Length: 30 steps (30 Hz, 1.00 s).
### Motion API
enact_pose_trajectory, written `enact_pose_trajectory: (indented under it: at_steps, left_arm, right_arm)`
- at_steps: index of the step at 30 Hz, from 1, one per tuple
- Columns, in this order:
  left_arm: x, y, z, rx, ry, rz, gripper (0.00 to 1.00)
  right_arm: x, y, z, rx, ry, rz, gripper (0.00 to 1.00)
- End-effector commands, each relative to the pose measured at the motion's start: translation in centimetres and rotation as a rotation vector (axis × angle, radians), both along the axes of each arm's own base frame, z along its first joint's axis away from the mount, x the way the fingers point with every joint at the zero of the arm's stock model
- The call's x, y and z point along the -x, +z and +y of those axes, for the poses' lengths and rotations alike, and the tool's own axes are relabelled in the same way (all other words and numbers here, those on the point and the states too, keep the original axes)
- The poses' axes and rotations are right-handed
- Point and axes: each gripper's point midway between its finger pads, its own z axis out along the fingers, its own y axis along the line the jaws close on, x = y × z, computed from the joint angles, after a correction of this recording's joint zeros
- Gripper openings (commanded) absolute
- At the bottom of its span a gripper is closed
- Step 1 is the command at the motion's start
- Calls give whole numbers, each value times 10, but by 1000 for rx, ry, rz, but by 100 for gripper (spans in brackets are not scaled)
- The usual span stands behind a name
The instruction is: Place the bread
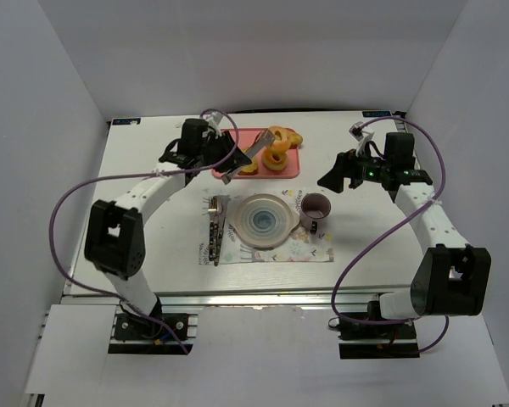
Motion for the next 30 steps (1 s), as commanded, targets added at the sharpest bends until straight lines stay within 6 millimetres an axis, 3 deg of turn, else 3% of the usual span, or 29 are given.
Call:
enact_pose_trajectory:
  at_steps: [1,2,3,4,5,6,7,9,10,14,17,21,22,24,29,30]
  left_arm:
    - [41,52,10,49,-45,-101,5]
    - [59,34,14,38,-56,-57,5]
    - [73,30,18,34,-71,-38,5]
    - [90,44,25,39,-76,-70,5]
    - [106,26,30,23,-85,-32,5]
    - [118,22,34,19,-90,-10,5]
    - [132,31,39,23,-91,-31,6]
    - [153,13,46,17,-87,26,7]
    - [162,17,49,29,-83,12,7]
    - [189,-10,61,12,-60,87,11]
    - [199,-38,66,-16,-48,164,15]
    - [197,-55,67,-62,-42,194,24]
    - [195,-56,67,-70,-43,196,33]
    - [192,-65,67,-98,-44,212,40]
    - [186,-63,68,-132,-57,200,63]
    - [185,-62,69,-137,-52,194,64]
  right_arm:
    - [0,21,-3,-1,4,-72,89]
    - [0,21,-2,-2,7,-72,89]
    - [-1,20,-2,-1,5,-69,89]
    - [-2,22,-2,-2,7,-72,89]
    - [-2,21,-1,-4,11,-68,89]
    - [-3,21,-2,-6,10,-63,90]
    - [-4,22,-1,-7,11,-64,90]
    - [-6,22,-1,-8,15,-55,89]
    - [-7,23,0,-8,17,-55,89]
    - [-8,24,0,-10,23,-46,89]
    - [-9,27,1,-12,25,-49,89]
    - [-7,29,1,-11,25,-55,89]
    - [-6,30,1,-11,26,-61,89]
    - [-5,30,0,-10,25,-61,89]
    - [-3,29,0,-5,21,-66,89]
    - [-3,29,-1,-4,19,-69,89]
